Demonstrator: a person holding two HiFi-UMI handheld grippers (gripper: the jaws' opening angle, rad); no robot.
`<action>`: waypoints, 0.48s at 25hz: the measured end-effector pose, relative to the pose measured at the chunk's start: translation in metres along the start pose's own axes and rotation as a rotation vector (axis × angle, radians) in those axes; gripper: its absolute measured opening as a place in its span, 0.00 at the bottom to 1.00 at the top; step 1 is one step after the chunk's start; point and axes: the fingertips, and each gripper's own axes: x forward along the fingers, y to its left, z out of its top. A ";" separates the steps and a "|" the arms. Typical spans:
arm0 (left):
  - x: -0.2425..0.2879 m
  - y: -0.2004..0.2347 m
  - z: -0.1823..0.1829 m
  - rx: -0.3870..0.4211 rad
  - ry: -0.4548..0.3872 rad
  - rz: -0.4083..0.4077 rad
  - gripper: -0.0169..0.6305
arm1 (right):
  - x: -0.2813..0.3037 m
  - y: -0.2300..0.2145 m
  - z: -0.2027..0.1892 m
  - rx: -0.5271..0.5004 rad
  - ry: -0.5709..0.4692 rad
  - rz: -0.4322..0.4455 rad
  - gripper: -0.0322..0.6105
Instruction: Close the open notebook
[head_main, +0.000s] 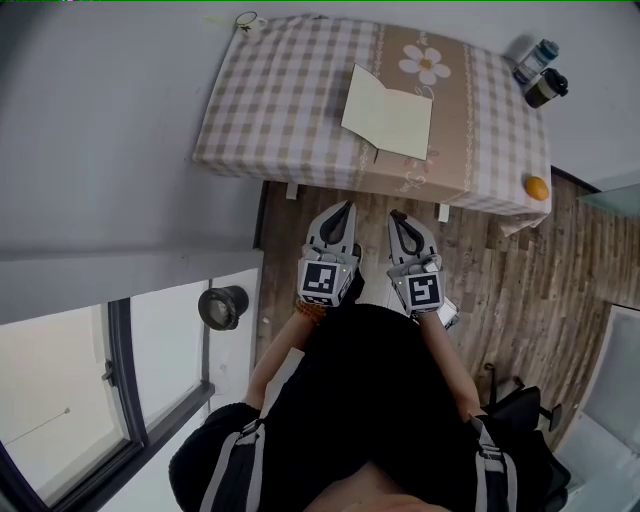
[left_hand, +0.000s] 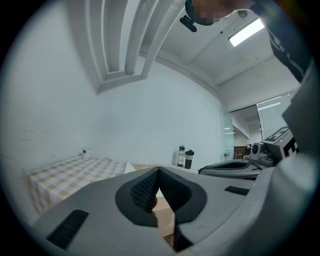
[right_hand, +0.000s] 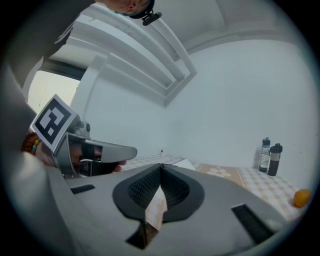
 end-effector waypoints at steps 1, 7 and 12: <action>0.005 0.003 -0.001 -0.003 0.004 -0.001 0.03 | 0.004 -0.003 0.001 -0.001 -0.001 -0.003 0.06; 0.028 0.016 0.002 0.000 0.008 -0.012 0.03 | 0.026 -0.015 -0.002 0.000 0.029 -0.015 0.06; 0.044 0.031 0.003 0.000 0.011 -0.018 0.03 | 0.048 -0.020 0.003 -0.001 0.004 -0.017 0.06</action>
